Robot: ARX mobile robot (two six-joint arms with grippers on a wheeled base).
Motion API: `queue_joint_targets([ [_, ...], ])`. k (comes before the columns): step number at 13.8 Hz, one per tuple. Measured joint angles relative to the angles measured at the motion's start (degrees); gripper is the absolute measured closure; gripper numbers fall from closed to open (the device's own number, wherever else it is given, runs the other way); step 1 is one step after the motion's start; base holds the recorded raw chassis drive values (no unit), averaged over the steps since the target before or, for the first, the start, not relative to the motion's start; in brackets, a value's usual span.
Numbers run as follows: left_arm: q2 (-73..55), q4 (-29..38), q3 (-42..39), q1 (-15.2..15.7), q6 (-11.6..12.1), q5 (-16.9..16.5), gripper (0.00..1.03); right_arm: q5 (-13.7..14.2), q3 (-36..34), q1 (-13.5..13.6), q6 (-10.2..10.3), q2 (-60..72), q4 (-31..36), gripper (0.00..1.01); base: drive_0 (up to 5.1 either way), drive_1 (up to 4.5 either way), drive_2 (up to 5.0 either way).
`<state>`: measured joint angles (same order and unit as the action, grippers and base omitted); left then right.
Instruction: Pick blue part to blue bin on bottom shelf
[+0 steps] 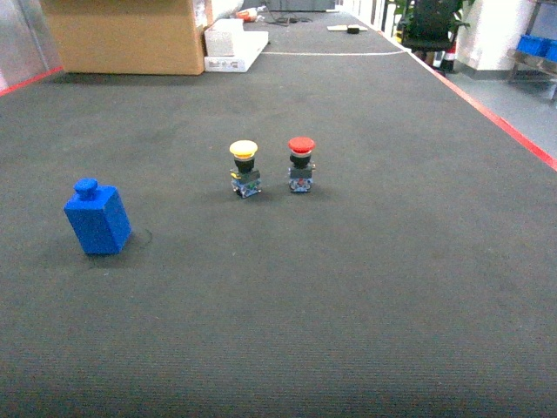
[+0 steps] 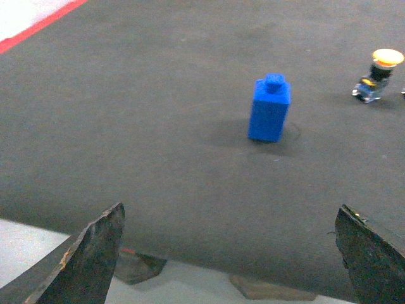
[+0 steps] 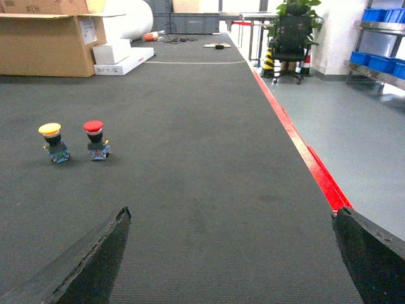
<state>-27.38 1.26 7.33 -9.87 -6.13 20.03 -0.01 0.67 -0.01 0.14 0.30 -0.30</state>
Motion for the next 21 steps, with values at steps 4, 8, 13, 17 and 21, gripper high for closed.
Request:
queue_joint_targets([
  [4,-45.55,36.61,14.12,1.84,0.02,-7.72,0.05,-0.02,0.0,0.0,0.0,0.0,0.0,0.03,0.0,0.0,0.0],
  [8,-71.28,43.1,26.27,5.6,0.13,-15.1,0.05,-0.02,0.0,0.0,0.0,0.0,0.0,0.03,0.0,0.0,0.0],
  [13,-83.8,41.79,35.78,8.04,0.63,-19.54,0.05,0.0,0.0,0.0,0.0,0.0,0.0,0.03,0.0,0.0,0.0],
  [17,-92.21,39.36,44.87,9.68,1.9,-20.76,0.05,0.0,0.0,0.0,0.0,0.0,0.0,0.03,0.0,0.0,0.0],
  [21,-99.78,36.92,53.22,11.21,4.07,-23.76,0.27,0.0,0.0,0.0,0.0,0.0,-0.02,0.03,0.0,0.0,0.0],
])
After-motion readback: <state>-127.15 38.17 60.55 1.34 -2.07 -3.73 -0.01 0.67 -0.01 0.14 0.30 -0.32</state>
